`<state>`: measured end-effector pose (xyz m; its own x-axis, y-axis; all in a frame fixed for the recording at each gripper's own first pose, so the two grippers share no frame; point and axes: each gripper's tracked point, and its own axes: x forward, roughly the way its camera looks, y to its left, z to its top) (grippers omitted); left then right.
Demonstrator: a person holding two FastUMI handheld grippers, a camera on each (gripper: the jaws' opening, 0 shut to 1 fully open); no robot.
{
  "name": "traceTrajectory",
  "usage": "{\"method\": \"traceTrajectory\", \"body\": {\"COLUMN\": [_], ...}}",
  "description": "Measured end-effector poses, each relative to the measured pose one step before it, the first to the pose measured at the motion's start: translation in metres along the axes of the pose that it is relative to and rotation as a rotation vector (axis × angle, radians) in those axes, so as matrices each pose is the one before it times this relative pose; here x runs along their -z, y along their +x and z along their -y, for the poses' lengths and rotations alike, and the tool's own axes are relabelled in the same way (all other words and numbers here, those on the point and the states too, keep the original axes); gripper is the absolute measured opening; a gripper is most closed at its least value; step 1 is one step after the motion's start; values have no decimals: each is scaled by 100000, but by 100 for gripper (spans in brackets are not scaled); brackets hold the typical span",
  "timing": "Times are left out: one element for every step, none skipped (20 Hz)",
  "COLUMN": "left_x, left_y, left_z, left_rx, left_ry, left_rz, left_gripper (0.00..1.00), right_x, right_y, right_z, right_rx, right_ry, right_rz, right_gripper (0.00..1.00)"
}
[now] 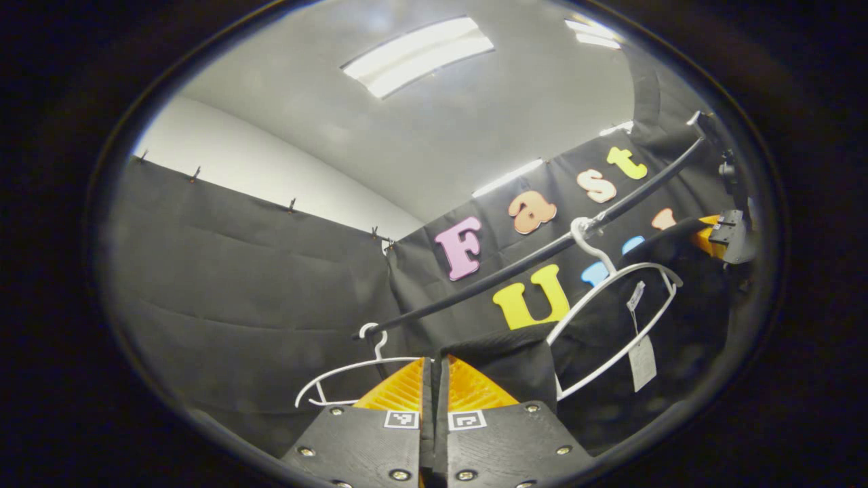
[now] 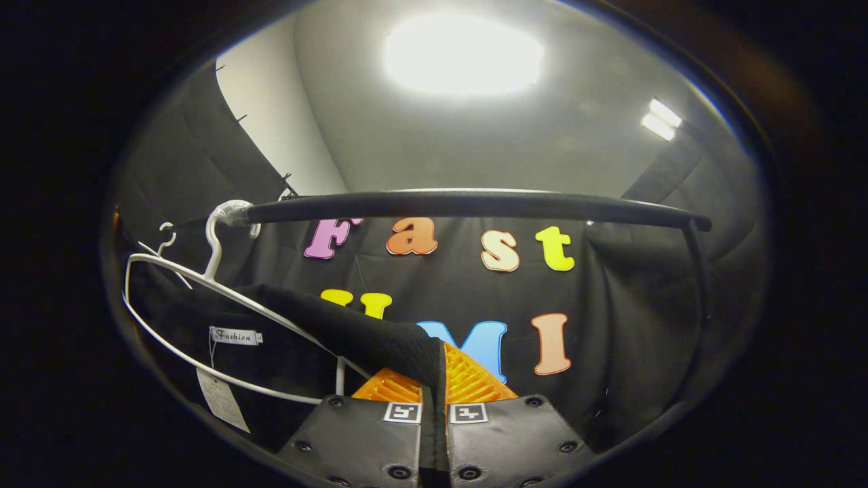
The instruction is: Grasp the clothes on the hanger with both hands and then place them into the laundry hamper below.
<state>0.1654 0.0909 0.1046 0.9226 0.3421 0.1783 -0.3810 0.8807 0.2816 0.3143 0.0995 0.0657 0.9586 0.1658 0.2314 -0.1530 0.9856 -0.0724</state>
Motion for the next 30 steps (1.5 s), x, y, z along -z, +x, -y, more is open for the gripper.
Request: {"method": "traceTrajectory", "body": {"left_x": [293,336,202,360,209,138,238,-23,-331,-366,-298,-161,-109,-113,-96,-41,-181,12,55,69,139,66,171,386,540,769,672,593,425,337], "left_y": [-2,-203,-509,-446,-459,-345,-145,-55,0,47,284,435,699,557,571,738,816,581,618,407,358,231,279,307,386,413,348,194,70,-139], "left_z": [200,383,631,457,136,94,107,-2,-233,-641,-662,-585,-403,-186,-168,-134,-146,-87,-21,-3,57,-78,-151,-74,25,63,1,31,68,-19], "left_rx": [1153,1975,2283,2365,742,1695,547,101,-521,-2016,-1309,-1824,-872,-536,-285,255,-333,377,132,396,496,381,-115,483,188,612,57,385,543,493], "left_ry": [-549,-2720,-2639,-1436,393,844,870,446,-14,849,923,914,1281,1010,935,496,588,446,153,174,503,708,824,15,-791,-724,-371,-590,-659,76], "left_rz": [-1389,-1217,-578,-620,-219,-660,-986,-44,1046,1378,879,1065,582,980,704,1095,1562,756,653,637,394,318,262,-344,-621,-1330,-1038,-793,-365,-354], "left_gripper": [0,0,1,0,0,0,0,0,0,1,0,0,0,0,0,0,0,0,1,0,1,0,0,0,0,0,0,0,0,1], "right_x": [-45,-20,-77,-28,11,-5,-28,-115,-74,-253,-117,-19,4,-54,-217,-212,-70,-104,120,116,232,230,400,493,723,849,1079,1004,802,602], "right_y": [174,-63,-76,-205,-32,-153,36,234,117,49,223,60,106,153,363,431,357,55,303,213,114,141,346,284,387,698,670,179,346,49], "right_z": [-128,-12,-109,-131,16,100,-40,-50,92,63,71,-26,-34,2,-22,143,23,-71,-70,-1,-57,-16,29,64,-30,-95,-216,-223,-245,-180], "right_rx": [-218,-312,-236,-282,-61,127,48,106,191,254,188,44,-198,-137,-198,100,27,37,144,142,211,172,290,156,-97,-481,-699,-720,-504,-595], "right_ry": [-92,-82,129,223,73,-58,46,99,-106,-208,-538,-610,-466,-378,-817,-1014,-475,116,-174,-265,-8,407,100,-350,-363,-144,8,-177,-391,-150], "right_rz": [-52,-36,99,-69,-11,157,-93,267,441,815,663,351,324,665,1209,1373,1280,870,622,410,66,-47,-200,-493,-925,-1553,-2032,-2135,-2009,-1296], "right_gripper": [1,1,1,1,1,0,1,1,1,1,1,1,0,0,1,1,1,1,1,1,0,0,0,1,1,1,1,1,1,1]}}
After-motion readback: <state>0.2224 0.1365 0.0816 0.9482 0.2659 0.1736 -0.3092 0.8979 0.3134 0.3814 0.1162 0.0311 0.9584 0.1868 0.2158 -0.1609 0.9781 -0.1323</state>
